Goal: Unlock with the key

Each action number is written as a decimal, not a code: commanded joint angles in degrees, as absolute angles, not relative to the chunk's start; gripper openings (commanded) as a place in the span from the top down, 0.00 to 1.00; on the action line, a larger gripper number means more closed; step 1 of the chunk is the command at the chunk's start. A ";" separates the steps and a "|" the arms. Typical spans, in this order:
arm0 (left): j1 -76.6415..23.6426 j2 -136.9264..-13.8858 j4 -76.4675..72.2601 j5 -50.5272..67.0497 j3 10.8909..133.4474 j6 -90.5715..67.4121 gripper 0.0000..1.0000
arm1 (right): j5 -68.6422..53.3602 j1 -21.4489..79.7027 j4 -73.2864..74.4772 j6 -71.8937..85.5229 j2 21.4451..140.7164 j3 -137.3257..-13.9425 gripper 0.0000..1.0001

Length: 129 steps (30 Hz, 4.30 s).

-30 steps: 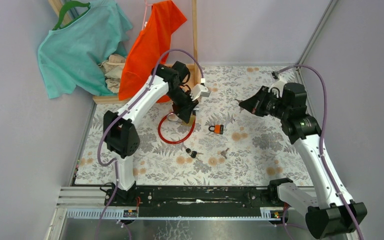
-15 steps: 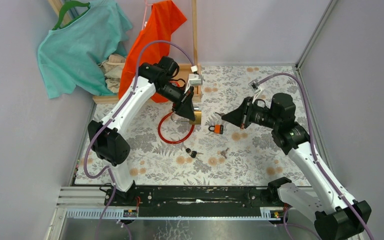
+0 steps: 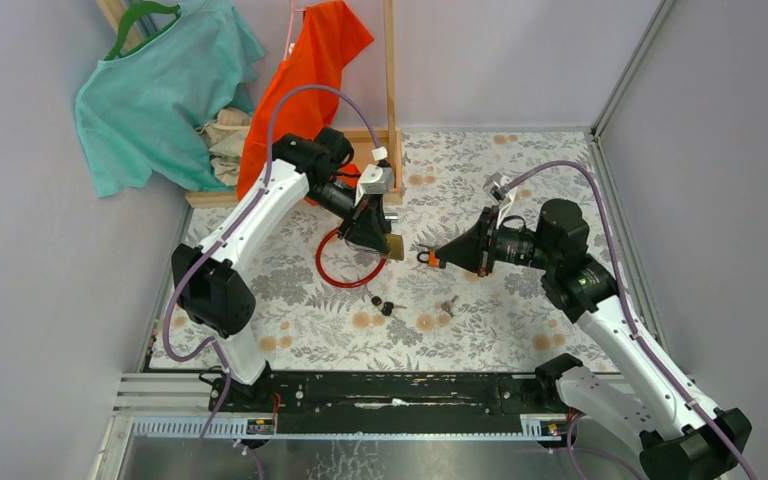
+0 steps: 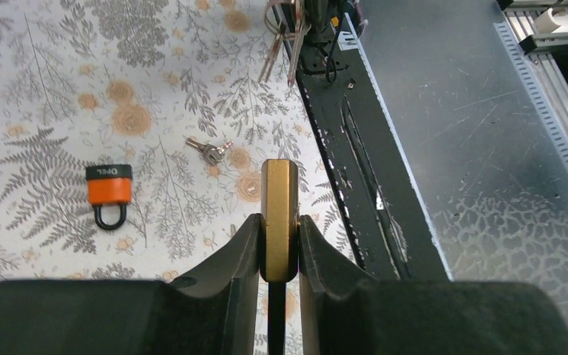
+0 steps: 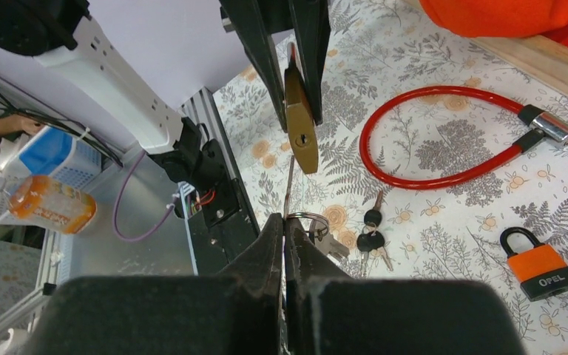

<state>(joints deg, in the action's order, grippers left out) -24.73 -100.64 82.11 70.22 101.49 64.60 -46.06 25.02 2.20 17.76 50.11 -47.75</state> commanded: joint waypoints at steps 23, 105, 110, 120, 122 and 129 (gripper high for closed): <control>-27.19 -95.51 83.14 80.24 97.86 69.25 1.00 | -37.64 34.16 9.89 1.79 49.77 -53.12 1.00; -28.83 -95.14 83.14 80.68 98.29 67.15 1.00 | -40.69 36.74 10.87 1.19 50.87 -56.07 1.00; -28.83 -94.90 83.10 80.85 98.30 67.15 1.00 | -41.11 36.73 10.59 1.36 51.63 -55.90 1.00; -28.83 -94.91 83.06 80.95 98.32 67.27 1.00 | -40.24 36.73 11.93 0.65 51.36 -55.78 1.00; -28.83 -94.82 83.10 80.87 98.42 67.24 1.00 | -39.20 36.74 12.39 0.30 50.98 -55.69 1.00; -28.83 -94.07 83.11 80.73 98.17 67.21 1.00 | -35.78 36.74 14.51 -0.53 49.06 -55.76 1.00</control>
<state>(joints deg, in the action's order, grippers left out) -28.53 -96.66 82.37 75.90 97.14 67.59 -38.09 36.14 15.00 0.49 50.78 -54.57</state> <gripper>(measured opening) 0.262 0.014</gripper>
